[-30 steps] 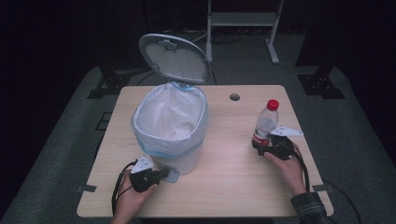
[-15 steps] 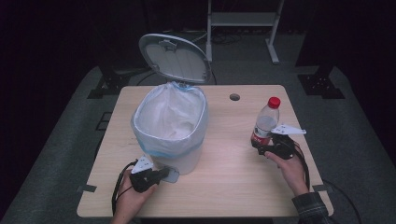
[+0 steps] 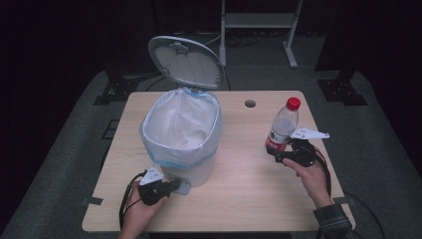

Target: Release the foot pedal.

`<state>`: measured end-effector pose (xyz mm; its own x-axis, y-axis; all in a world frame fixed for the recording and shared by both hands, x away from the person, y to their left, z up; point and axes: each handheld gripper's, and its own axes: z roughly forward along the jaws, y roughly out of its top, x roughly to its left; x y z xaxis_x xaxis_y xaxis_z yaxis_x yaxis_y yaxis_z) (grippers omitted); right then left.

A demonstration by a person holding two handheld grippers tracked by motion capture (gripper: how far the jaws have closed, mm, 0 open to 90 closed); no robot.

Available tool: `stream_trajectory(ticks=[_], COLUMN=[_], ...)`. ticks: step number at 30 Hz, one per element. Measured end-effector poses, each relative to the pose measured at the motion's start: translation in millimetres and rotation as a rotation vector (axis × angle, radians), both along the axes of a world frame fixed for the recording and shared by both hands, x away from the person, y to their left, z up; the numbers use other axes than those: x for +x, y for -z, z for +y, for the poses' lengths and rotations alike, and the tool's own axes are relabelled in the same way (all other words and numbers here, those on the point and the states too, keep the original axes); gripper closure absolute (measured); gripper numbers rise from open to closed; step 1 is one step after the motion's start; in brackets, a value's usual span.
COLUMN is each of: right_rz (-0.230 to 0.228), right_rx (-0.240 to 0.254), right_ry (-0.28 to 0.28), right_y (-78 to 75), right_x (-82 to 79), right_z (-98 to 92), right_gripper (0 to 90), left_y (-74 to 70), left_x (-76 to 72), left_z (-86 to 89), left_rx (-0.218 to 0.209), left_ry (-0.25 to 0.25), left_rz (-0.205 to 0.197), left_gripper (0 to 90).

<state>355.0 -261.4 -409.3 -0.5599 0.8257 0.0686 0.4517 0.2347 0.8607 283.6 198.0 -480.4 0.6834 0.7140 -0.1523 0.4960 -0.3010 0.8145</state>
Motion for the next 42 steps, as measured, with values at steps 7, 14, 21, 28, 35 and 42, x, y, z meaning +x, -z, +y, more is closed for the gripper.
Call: stream_trajectory(ticks=[7,14,21,28,35,42], right_rz=[-0.007,-0.015,-0.024,-0.044,-0.05,-0.057], right_rx=[0.019,0.037,0.057,0.076,0.098,0.126], right_ry=[-0.029,-0.061,-0.083,-0.106,-0.132,-0.16], right_y=[-10.4,-20.7,-32.6,-43.1,-52.5,-64.0], right_x=[-1.5,-3.3,-3.5,-4.3,-5.1,-7.1], right_z=[3.6,5.0,7.2,10.7,12.9,13.2], right_gripper=[26.2,26.2,26.2,26.2,26.2,26.3], left_y=[0.0,0.0,-0.3,-0.2,-0.4,-0.4], left_x=[-0.1,-0.3,-0.3,-0.6,-0.6,-0.6], left_z=[-0.1,-0.2,-0.1,-0.3,-0.2,-0.1], left_rx=[0.002,0.002,0.007,0.003,0.005,0.005], left_ry=[-0.002,-0.004,-0.003,-0.006,-0.005,-0.005], left_rz=[-0.002,-0.003,-0.005,-0.001,0.0,0.0], left_gripper=[88.8,88.7,88.7,88.7,88.7,88.7])
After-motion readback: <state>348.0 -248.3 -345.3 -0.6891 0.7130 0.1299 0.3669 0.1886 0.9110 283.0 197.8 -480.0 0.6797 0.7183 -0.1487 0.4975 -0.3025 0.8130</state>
